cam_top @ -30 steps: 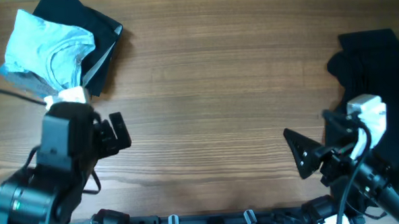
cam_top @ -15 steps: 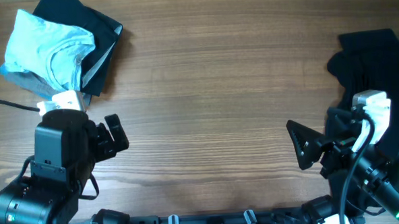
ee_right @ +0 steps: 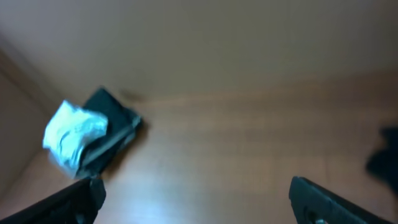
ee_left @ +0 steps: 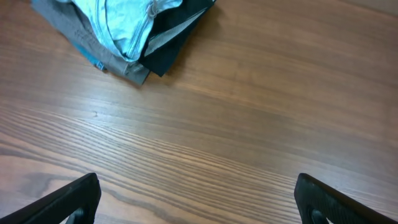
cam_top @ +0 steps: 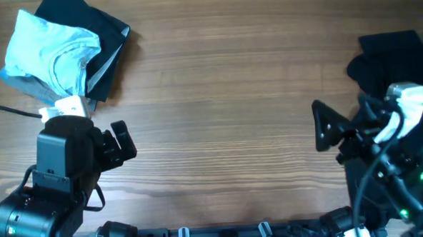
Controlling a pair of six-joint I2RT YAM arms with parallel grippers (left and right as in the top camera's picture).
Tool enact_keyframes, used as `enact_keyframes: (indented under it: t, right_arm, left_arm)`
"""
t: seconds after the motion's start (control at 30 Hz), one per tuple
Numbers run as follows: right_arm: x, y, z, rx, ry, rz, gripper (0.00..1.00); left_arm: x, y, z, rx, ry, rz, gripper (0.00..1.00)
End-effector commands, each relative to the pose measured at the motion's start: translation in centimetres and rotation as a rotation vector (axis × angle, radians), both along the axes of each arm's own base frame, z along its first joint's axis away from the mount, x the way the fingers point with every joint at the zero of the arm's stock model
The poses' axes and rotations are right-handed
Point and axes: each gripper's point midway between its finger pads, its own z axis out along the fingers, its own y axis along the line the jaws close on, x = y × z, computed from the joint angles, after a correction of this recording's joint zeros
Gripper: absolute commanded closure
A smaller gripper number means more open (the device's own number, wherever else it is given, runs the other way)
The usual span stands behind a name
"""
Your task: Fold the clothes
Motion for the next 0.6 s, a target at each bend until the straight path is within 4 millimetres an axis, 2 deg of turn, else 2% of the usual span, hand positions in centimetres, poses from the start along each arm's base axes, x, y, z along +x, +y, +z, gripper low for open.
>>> enact_keyframes:
  t: [0.0, 0.07, 0.23, 0.43, 0.57]
  right_arm:
    - [0.3, -0.5, -2.6, -0.135, -0.124, 0.006, 0.00]
    - [0.4, -0.6, -4.3, -0.120, -0.163, -0.006, 0.00]
    - [0.3, -1.6, -10.8, -0.132, -0.148, -0.056, 0.00]
    - [0.4, -2.0, -15.3, -0.115, -0.206, -0.079, 0.00]
    - [1.4, -2.0, -18.0, -0.093, -0.244, -0.094, 0.00]
  left_arm:
    - [0.1, 0.1, 0.6, -0.001, -0.020, 0.013, 0.00]
    - [0.1, 0.1, 0.6, -0.001, -0.020, 0.013, 0.00]
    - [0.1, 0.1, 0.6, -0.001, -0.019, 0.013, 0.00]
    - [0.1, 0.1, 0.6, -0.001, -0.020, 0.013, 0.00]
    - [0.1, 0.1, 0.6, -0.001, -0.020, 0.013, 0.00]
